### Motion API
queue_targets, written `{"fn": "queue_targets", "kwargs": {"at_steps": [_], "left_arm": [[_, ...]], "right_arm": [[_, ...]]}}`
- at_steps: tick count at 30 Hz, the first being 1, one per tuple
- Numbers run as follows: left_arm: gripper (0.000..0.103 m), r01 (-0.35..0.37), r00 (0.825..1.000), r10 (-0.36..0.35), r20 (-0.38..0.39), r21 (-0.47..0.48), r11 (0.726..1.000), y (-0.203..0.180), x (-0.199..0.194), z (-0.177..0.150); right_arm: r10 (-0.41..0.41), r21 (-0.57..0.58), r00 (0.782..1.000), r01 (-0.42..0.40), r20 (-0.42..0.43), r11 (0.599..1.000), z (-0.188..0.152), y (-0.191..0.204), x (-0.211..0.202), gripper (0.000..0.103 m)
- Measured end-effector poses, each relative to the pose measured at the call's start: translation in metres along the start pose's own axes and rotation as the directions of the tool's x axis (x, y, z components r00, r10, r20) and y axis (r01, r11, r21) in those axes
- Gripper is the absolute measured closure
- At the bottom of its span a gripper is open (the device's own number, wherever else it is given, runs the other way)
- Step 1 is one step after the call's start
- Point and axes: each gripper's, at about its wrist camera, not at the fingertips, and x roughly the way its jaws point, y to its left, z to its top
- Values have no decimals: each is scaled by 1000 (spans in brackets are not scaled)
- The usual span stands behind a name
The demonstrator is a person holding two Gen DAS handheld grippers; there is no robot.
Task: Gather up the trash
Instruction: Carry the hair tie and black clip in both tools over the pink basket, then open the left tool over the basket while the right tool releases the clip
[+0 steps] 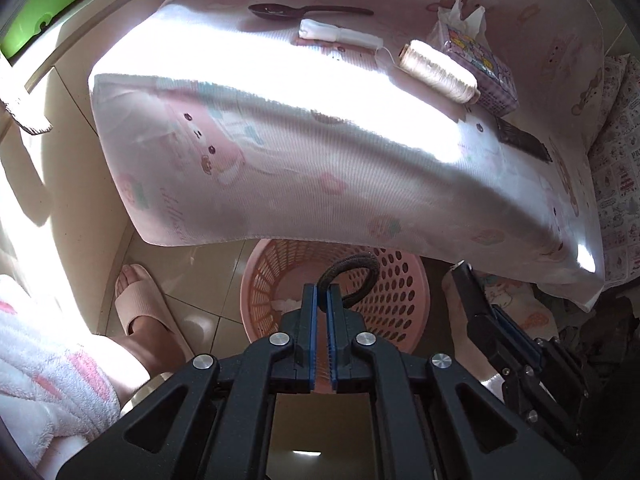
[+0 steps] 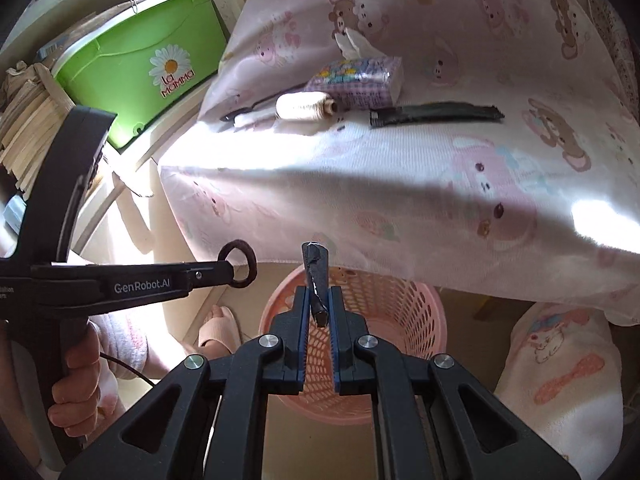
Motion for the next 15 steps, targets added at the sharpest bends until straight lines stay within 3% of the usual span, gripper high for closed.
{"fn": "queue_targets", "kwargs": {"at_steps": [5,10,15], "left_arm": [[99,-44,996,44,-78,2,999,-8,33,-2],[99,-68,987,64,-150,-22,997,6,60,-15],[99,-119,978,119,-169,5,993,15,75,-23]], "right_arm": [[0,4,994,0,-107,1000,-11,-11,33,95],[-37,-55,971,25,-237,998,-28,-15,77,95],[-37,-15,941,34,-336,999,-37,-28,116,95]]}}
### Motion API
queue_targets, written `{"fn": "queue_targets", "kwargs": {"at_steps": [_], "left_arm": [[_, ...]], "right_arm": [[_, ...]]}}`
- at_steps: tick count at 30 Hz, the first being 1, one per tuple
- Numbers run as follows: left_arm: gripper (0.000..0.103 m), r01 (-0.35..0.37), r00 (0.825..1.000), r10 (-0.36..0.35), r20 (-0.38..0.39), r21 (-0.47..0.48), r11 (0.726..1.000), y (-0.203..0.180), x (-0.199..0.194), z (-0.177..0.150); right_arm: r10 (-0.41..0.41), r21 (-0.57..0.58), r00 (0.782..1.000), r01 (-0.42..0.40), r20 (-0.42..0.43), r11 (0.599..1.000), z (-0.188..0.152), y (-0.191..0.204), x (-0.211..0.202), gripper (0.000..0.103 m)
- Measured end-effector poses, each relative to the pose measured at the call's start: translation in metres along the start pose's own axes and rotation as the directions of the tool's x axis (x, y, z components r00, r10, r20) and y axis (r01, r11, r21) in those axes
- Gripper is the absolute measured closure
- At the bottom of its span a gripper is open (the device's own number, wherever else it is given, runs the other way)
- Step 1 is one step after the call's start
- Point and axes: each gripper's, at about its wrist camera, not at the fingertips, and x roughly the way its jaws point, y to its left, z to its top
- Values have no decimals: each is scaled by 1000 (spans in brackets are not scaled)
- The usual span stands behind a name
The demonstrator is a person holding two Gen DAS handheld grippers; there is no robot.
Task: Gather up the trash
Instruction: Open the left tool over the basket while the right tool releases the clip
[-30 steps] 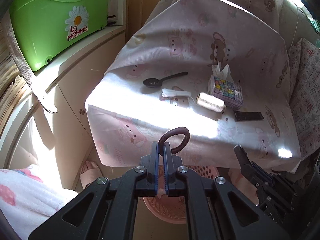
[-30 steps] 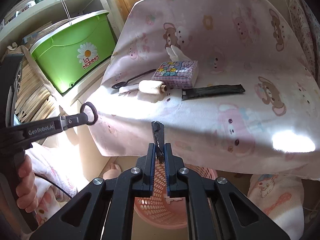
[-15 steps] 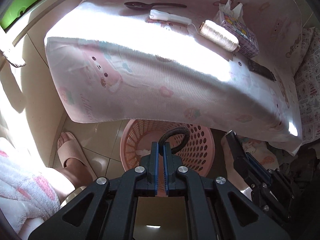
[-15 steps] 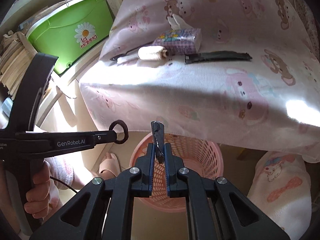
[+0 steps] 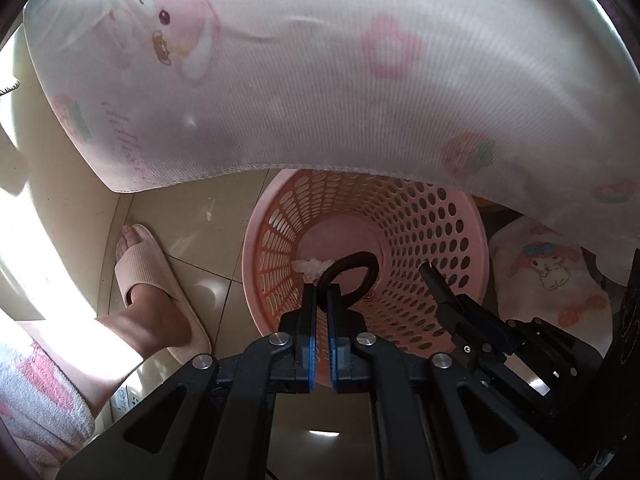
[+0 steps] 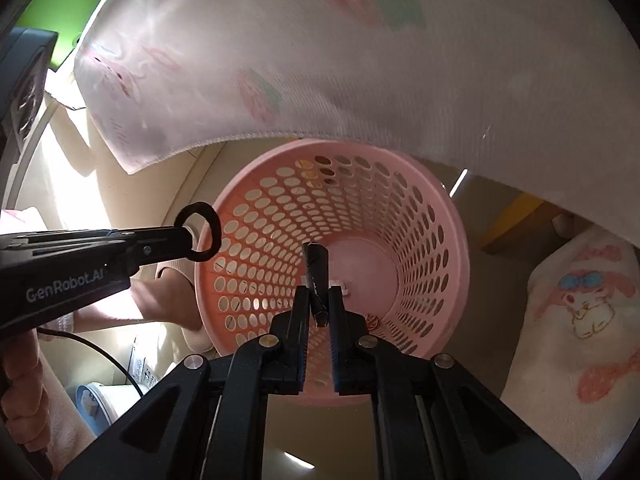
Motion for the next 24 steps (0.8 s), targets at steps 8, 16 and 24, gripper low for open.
{"fn": "queue_targets", "kwargs": {"at_steps": [8,16,24], "left_arm": [[94,-20,997,18,-78,-25,999,7,18,-5],[59,-67,997,66,-30,-34,997,6,3,-2],[55,-63,996,64,58,-22,998,3,-27,0]], "right_arm": [[-64,-7,998,64,-17,998,1,0,15,91],[-71,24,997,72,-11,997,3,-5,9,81],[-116,40,989,112,94,993,7,-9,-11,67]]}}
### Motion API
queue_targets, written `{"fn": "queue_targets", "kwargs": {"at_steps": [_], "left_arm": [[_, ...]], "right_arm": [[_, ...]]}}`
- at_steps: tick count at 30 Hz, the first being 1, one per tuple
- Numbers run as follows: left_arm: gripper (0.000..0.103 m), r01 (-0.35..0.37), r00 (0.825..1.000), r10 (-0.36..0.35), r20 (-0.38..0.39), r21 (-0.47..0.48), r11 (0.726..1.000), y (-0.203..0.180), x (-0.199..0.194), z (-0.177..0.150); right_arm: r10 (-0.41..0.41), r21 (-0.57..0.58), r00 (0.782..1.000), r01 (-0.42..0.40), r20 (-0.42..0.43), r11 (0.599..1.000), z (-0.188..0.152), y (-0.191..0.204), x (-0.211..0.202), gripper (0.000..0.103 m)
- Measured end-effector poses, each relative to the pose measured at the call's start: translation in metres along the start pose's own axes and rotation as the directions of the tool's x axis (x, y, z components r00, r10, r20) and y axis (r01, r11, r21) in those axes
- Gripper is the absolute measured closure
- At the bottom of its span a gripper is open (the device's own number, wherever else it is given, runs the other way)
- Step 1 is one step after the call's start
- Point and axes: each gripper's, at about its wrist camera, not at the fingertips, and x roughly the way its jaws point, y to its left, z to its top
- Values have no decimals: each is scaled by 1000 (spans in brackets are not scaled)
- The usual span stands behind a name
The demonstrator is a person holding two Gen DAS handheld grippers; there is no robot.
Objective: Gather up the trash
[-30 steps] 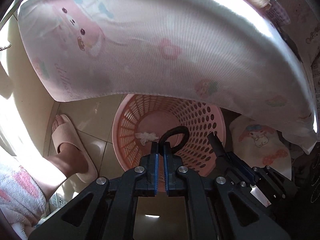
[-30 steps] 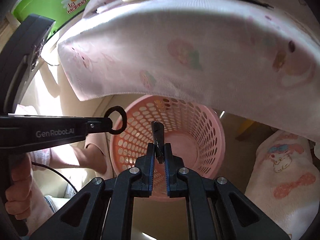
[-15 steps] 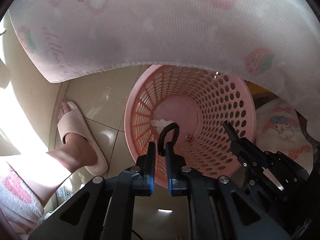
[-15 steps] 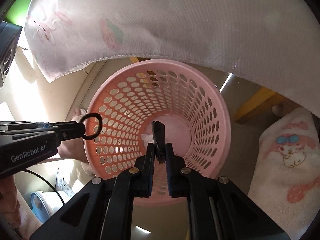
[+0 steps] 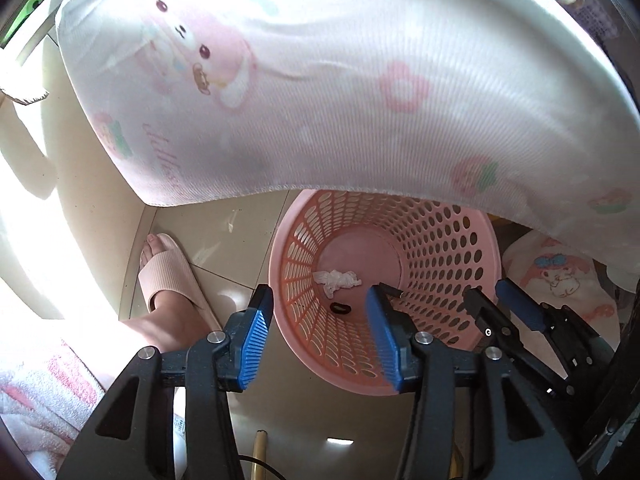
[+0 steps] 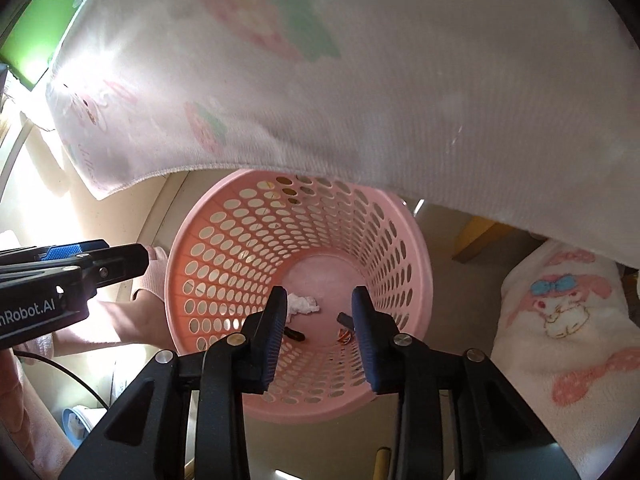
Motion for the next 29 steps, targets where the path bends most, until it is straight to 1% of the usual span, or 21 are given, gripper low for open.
{"fn": "queue_targets", "kwargs": {"at_steps": [2,3,4,6,7,8,11,15,19,21,24,26,28,29], "left_arm": [[51,25,999,-25,23,-12,1000,1,-10,2],[47,31,999,-30,31,-16,999,2,-15,4],[45,39,998,-39,40,-16,999,2,-20,6],[42,72,994,-72,80,-6,997,0,-36,8],[38,79,992,-79,102,-2,997,-1,-43,8],[37,75,989,-74,127,2,997,-1,-50,7],[36,59,982,-59,178,1,998,3,-62,5],[36,74,974,-70,215,-9,997,10,-72,5],[35,36,967,-32,251,-11,999,13,-78,7],[35,34,962,-30,272,-10,999,13,-84,7],[34,40,948,-38,315,-1,999,14,-98,5],[33,37,935,-40,352,16,999,12,-111,5],[29,16,921,-29,388,38,999,9,-123,8],[27,-8,914,-13,407,48,999,6,-128,11]], "right_arm": [[-24,-18,999,25,47,1000,2,3,-9,67],[-34,-25,997,36,71,999,3,4,-13,67],[-41,-30,995,44,95,999,4,5,-18,67],[-49,-32,989,54,136,998,7,6,-26,65],[-54,-28,987,59,154,998,8,6,-29,64],[-54,-23,983,59,173,998,9,5,-33,64],[-42,-21,972,48,230,999,9,7,-48,63],[-44,-60,957,64,287,996,6,15,-63,62],[-30,-66,947,54,321,996,2,22,-80,61],[-21,-61,938,44,346,997,-1,24,-91,61],[-18,-54,917,44,399,998,-4,22,-109,61],[-18,-42,904,39,427,998,-4,22,-122,60],[-13,-25,890,27,456,999,-4,21,-136,59],[-6,-20,882,18,472,1000,-4,20,-143,58]]}}
